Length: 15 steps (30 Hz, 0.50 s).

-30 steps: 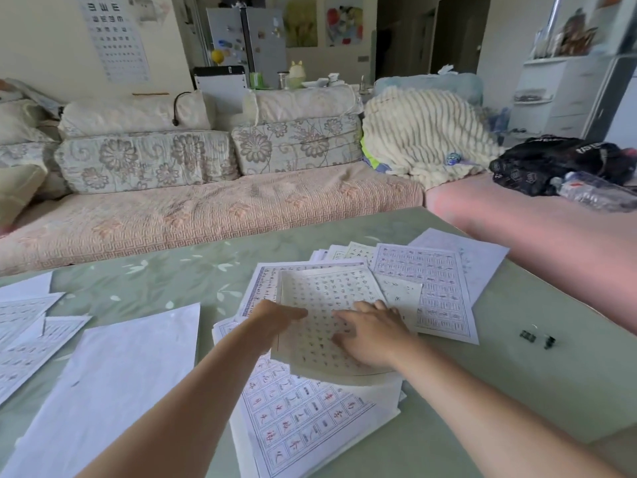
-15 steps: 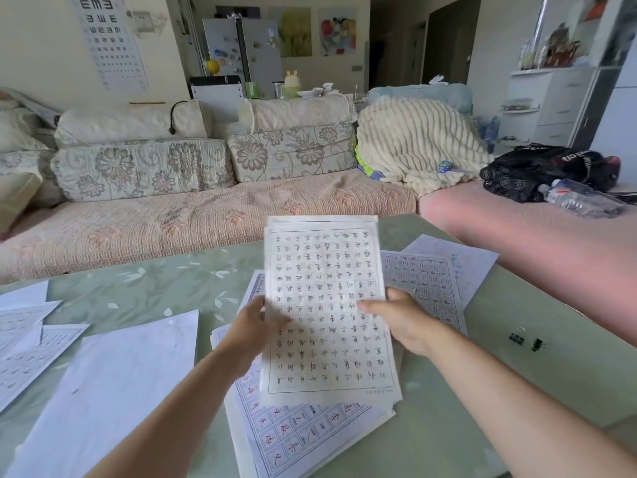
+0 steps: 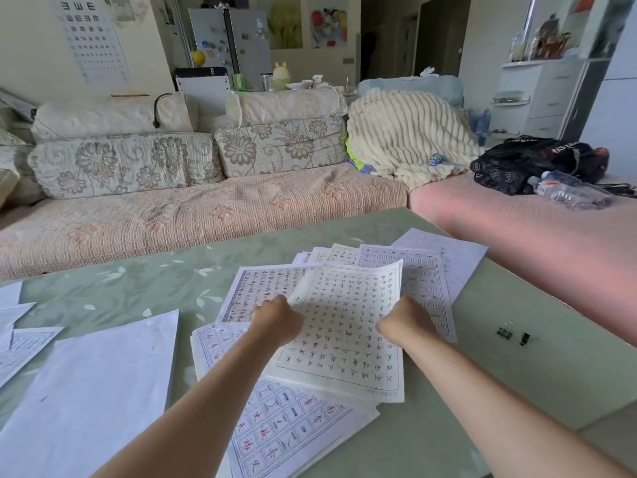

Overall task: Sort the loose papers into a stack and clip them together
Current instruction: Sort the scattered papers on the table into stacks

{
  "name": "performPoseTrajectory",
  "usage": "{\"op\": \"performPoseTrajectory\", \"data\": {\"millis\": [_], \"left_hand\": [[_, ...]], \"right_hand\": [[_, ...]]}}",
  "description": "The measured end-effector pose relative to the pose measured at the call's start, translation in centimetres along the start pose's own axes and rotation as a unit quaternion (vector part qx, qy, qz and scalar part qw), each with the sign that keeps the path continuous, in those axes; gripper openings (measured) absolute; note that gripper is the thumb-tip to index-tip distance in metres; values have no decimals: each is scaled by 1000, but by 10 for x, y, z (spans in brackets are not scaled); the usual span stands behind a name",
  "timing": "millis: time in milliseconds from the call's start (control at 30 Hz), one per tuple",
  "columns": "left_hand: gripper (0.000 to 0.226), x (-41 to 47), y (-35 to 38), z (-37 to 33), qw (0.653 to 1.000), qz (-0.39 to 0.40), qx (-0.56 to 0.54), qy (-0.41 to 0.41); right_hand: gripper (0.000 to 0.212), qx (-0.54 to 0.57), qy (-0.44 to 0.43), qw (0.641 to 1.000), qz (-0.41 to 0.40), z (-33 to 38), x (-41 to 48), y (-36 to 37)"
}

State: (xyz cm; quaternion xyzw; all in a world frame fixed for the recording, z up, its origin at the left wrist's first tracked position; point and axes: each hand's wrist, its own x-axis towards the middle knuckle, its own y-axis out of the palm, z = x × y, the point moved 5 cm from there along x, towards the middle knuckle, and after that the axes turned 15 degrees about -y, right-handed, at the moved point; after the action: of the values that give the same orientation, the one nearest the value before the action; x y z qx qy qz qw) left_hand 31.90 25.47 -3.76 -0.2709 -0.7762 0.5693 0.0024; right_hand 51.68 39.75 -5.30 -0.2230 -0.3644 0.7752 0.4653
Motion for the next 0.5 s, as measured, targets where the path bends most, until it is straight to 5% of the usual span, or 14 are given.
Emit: {"op": "performPoseTrajectory", "data": {"millis": [300, 500], "left_hand": [[35, 4, 0, -6, 971, 136, -179, -79], [31, 1, -1, 5, 948, 127, -293, 2]], "right_hand": [[11, 0, -34, 999, 37, 4, -1, -2], [53, -23, -23, 999, 3, 11, -3, -12]]}}
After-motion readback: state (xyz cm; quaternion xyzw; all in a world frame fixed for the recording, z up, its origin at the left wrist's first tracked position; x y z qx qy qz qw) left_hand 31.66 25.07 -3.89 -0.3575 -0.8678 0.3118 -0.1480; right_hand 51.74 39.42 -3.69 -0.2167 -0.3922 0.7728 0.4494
